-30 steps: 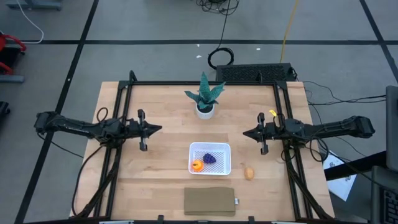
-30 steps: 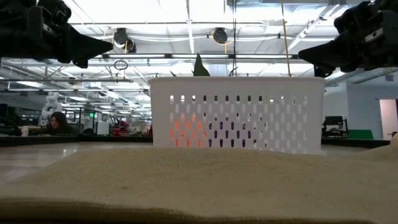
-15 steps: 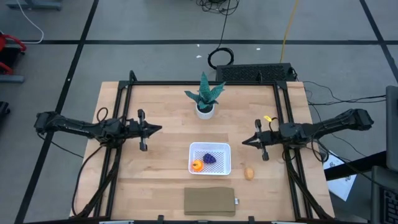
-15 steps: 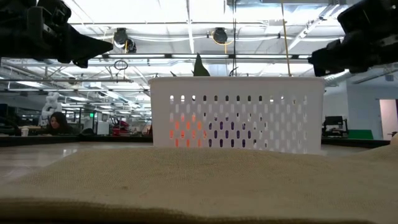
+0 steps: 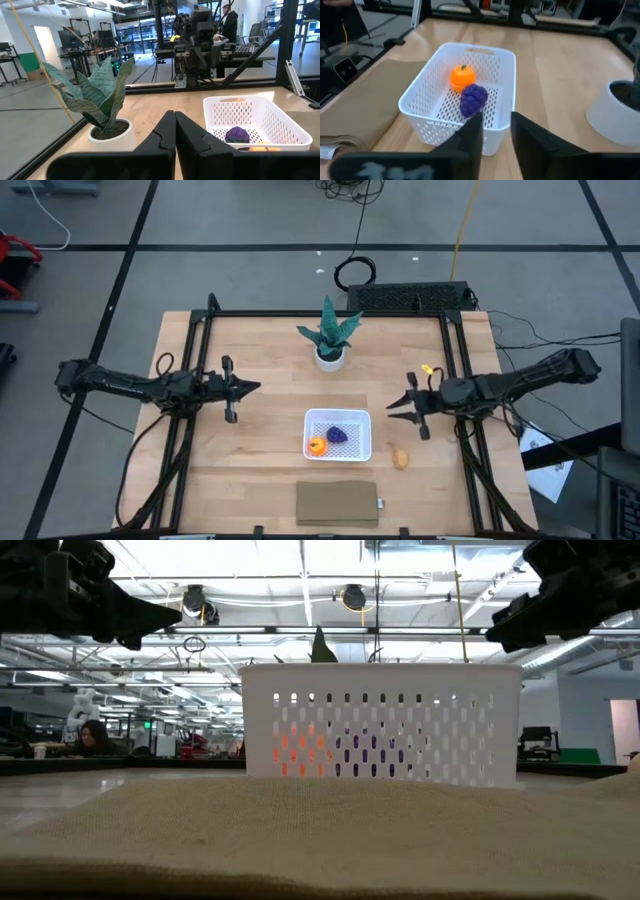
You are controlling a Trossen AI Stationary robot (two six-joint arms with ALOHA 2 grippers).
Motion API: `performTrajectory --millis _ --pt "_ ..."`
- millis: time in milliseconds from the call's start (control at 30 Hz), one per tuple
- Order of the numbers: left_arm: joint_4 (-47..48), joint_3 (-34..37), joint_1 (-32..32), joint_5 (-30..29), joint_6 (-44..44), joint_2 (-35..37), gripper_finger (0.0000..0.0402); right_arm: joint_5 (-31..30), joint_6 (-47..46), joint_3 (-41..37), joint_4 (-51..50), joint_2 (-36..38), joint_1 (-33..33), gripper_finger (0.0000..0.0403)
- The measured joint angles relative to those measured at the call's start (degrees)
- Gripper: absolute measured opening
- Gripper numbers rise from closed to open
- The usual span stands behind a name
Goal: Pick and placing Produce into tupperware
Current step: Put the brown potato into the white basket
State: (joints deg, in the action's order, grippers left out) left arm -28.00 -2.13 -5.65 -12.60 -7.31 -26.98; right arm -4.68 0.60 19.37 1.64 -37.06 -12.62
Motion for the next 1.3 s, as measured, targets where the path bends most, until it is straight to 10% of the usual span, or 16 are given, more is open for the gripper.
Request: performTrajectory --millis 567,1300 --pt "1.3 0.0 0.0 0.0 -1.2 0.0 0.0001 0.2 -10.7 15.8 -23.7 -11.9 -4.7 0.0194" --pt "1.3 0.0 0.0 0.0 -1.4 0.0 0.0001 1.6 -11.9 22.7 -29.3 -21.9 -16.5 0.0201"
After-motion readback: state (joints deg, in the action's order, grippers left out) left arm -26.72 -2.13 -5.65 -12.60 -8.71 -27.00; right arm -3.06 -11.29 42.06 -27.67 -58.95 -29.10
